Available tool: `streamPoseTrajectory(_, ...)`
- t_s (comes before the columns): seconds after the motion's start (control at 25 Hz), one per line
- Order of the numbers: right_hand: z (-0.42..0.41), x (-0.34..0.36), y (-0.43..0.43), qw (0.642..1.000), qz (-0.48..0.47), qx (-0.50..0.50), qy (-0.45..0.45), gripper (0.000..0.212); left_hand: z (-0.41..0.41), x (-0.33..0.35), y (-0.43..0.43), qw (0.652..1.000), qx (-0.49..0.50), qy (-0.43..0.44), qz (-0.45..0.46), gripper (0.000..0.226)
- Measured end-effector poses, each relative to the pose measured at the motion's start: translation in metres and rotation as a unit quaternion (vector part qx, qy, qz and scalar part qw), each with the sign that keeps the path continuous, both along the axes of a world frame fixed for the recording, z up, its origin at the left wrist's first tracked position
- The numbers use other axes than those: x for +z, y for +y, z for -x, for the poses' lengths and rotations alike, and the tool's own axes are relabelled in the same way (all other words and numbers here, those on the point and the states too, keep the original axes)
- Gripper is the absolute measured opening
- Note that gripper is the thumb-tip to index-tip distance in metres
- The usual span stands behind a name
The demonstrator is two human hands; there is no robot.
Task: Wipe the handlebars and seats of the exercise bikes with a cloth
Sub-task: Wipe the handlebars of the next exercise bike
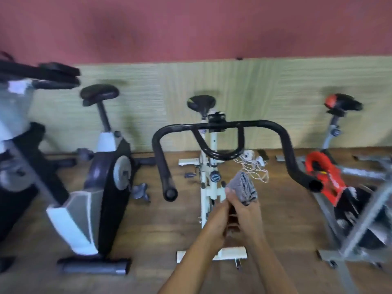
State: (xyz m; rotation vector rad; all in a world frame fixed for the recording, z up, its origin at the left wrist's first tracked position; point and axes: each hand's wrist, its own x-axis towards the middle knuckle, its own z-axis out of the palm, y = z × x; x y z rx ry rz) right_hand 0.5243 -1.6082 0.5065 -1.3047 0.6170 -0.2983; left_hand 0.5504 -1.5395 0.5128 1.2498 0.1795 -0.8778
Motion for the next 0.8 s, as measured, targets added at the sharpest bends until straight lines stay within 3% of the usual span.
streamPoseTrajectory(0.08,-0.028,-0.003,-0.014,0.998,-0.051,0.042,-0.019,0.015,-0.014,0.001,0.0,0.998,0.036,-0.031,-0.047,0.043)
streamPoseTrajectory(0.2,-0.057,-0.003,-0.031,0.982,-0.05,0.181,-0.033,0.036,-0.017,0.009,0.007,0.987,0.117,-0.058,-0.092,0.048)
streamPoseTrajectory(0.24,-0.065,-0.003,-0.034,0.976,-0.021,0.21,-0.054,0.032,-0.012,0.007,0.011,0.975,0.154,-0.078,-0.137,0.046)
streamPoseTrajectory(0.36,-0.078,0.019,-0.024,0.959,0.046,0.257,-0.108,0.032,0.008,-0.012,0.032,0.876,0.369,-0.14,-0.277,0.031)
streamPoseTrajectory(0.48,-0.08,0.038,0.004,0.93,0.086,0.314,-0.171,0.045,0.013,0.006,0.057,0.754,0.584,-0.182,-0.239,0.025)
streamPoseTrajectory(0.52,-0.08,0.04,0.015,0.921,0.091,0.325,-0.194,0.045,0.008,0.022,0.066,0.723,0.625,-0.197,-0.218,0.025)
streamPoseTrajectory(0.56,-0.079,0.042,0.024,0.914,0.092,0.332,-0.213,0.046,0.001,0.042,0.073,0.713,0.636,-0.215,-0.199,0.025)
streamPoseTrajectory(0.6,-0.081,0.042,0.033,0.904,0.094,0.341,-0.241,0.046,-0.009,0.061,0.078,0.722,0.618,-0.25,-0.186,0.026)
streamPoseTrajectory(0.68,-0.083,0.041,0.049,0.889,0.097,0.357,-0.271,0.045,-0.027,0.082,0.082,0.772,0.526,-0.305,-0.187,0.031)
streamPoseTrajectory(0.8,-0.085,0.027,0.067,0.879,0.07,0.348,-0.319,0.043,-0.038,0.068,0.087,0.824,0.379,-0.391,-0.154,0.037)
